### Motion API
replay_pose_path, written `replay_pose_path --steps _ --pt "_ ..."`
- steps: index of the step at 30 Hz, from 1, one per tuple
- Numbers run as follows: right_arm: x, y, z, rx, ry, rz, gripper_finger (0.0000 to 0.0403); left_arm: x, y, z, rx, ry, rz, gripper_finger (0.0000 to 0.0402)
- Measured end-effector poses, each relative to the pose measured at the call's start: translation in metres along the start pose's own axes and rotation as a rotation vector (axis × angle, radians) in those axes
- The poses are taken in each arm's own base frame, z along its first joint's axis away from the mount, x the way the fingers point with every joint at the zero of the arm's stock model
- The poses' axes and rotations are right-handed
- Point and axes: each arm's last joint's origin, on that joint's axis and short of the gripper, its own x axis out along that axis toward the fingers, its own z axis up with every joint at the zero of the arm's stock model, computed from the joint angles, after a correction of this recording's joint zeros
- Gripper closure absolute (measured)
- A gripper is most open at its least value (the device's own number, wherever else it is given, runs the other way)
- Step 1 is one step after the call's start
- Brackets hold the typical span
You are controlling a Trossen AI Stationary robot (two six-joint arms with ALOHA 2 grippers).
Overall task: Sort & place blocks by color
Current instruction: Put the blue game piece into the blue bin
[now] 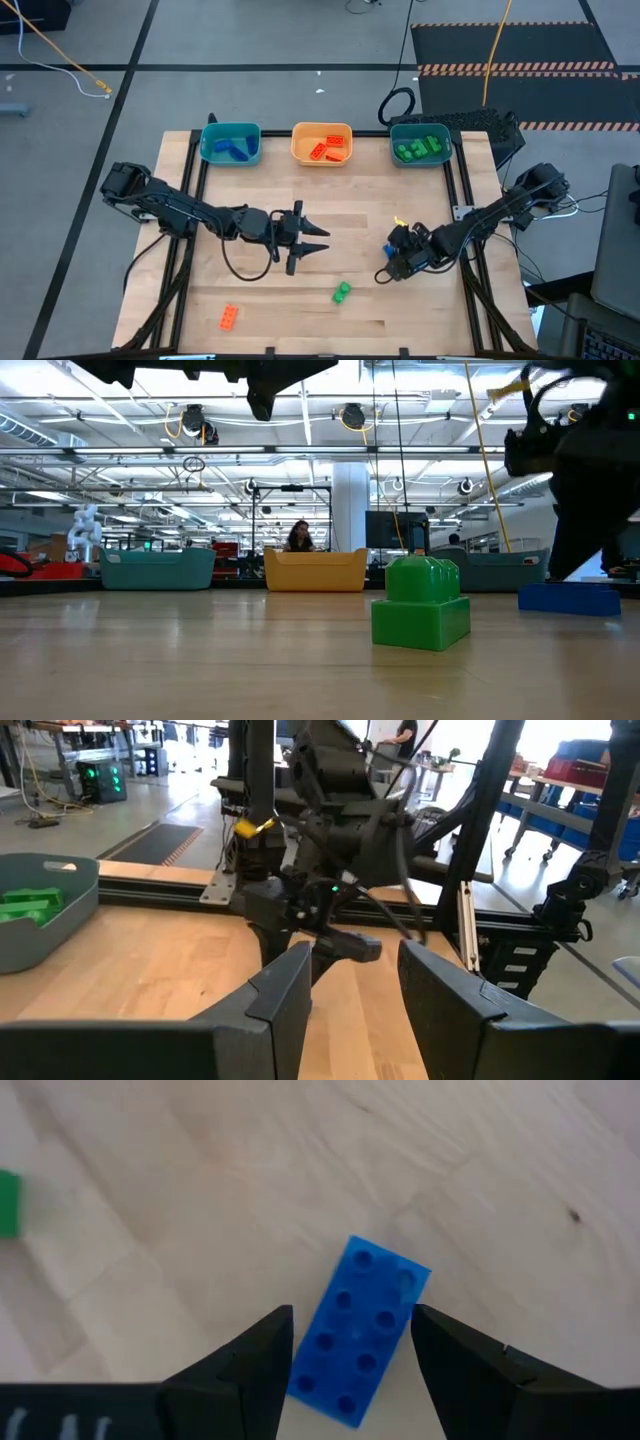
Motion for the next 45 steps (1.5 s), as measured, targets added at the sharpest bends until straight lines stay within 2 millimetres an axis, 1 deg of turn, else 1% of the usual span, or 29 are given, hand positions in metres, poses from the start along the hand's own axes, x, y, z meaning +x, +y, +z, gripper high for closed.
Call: replay_pose_path --steps 6,9,14,16,18,22,29,33,37,42,45 --pt "-0.026 0.021 0.019 -0.059 0.035 -0.075 0.0205 0.000 0.000 0.000 -0.009 0.000 0.000 0.0249" --pt "-0.031 0.028 0.023 -0.062 0.085 -0.135 0.0206 0.000 0.000 0.000 -0.020 0.000 0.000 0.0249" --pt "-0.025 0.031 0.019 0.013 0.266 -0.282 0.0206 0.000 -0.002 0.000 -0.020 0.001 -0.005 0.0249" --pt "-0.020 0.031 0.016 0.038 0.309 -0.316 0.0206 0.000 -0.003 0.000 -0.020 0.001 -0.009 0.0249" --pt "-0.016 0.033 0.015 0.054 0.310 -0.329 0.0206 -0.001 -0.004 -0.001 -0.020 0.002 -0.013 0.0249" --pt "-0.010 0.038 0.016 0.074 0.292 -0.292 0.0206 -0.001 -0.005 -0.001 -0.019 0.002 -0.016 0.0249" --pt "-0.009 0.040 0.016 0.044 0.286 -0.274 0.0204 -0.001 -0.005 -0.001 -0.020 0.002 -0.016 0.0249" --pt "-0.008 0.041 0.018 0.003 0.241 -0.262 0.0186 -0.001 -0.006 -0.001 -0.026 0.003 -0.019 0.0249" --pt "-0.005 0.040 0.019 0.004 0.212 -0.262 0.0152 -0.001 -0.008 -0.001 -0.028 0.004 -0.025 0.0250" --pt "0.005 0.030 0.013 0.061 0.215 -0.289 0.0108 -0.001 -0.008 -0.001 -0.045 0.004 -0.026 0.0249" --pt "0.011 0.027 0.009 0.091 0.232 -0.265 0.0092 -0.001 -0.008 -0.001 -0.046 0.004 -0.026 0.0249"
